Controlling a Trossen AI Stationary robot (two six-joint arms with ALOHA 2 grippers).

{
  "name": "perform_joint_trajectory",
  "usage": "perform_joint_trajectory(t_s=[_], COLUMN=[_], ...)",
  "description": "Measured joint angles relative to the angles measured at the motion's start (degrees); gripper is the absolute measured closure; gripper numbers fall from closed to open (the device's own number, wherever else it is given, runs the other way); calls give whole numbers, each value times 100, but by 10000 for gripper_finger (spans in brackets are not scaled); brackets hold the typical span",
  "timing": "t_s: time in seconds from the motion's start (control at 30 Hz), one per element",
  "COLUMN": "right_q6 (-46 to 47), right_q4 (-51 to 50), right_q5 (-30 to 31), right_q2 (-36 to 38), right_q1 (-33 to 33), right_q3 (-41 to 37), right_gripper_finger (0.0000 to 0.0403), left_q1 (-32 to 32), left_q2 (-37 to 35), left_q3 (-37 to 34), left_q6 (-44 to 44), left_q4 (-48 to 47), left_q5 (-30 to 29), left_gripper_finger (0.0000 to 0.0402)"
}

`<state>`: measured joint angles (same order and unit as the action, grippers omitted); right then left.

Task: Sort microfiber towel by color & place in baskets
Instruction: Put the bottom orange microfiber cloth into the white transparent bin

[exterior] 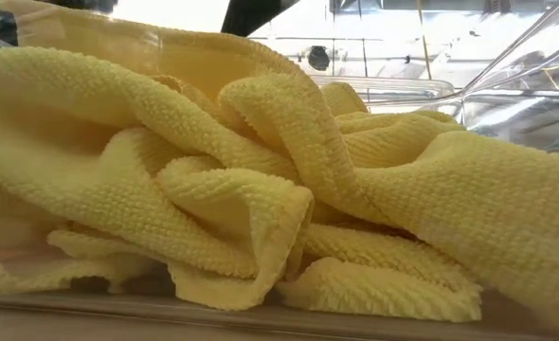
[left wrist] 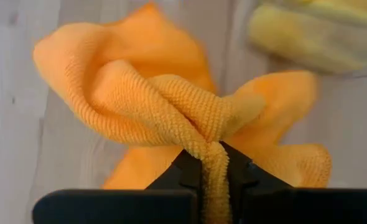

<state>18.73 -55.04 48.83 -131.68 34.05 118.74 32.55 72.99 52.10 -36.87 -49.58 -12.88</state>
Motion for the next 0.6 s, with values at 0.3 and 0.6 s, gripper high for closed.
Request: perform_joint_trajectory(t_s=[0.3,0.6], right_q6=[-477,-2143], right_q4=[829,3407], right_q5=[292,127], right_q2=[7,0], right_q1=[-392,-614], right_q3=[-406,-557], right_gripper_finger=[403,394], left_q1=[625,1198], left_q2=[-1,-2], left_q3=[850,1276], left_q6=[531,635], left_q4=[-93,-300], left_q5=[-512,-1340], left_gripper_finger=[376,376])
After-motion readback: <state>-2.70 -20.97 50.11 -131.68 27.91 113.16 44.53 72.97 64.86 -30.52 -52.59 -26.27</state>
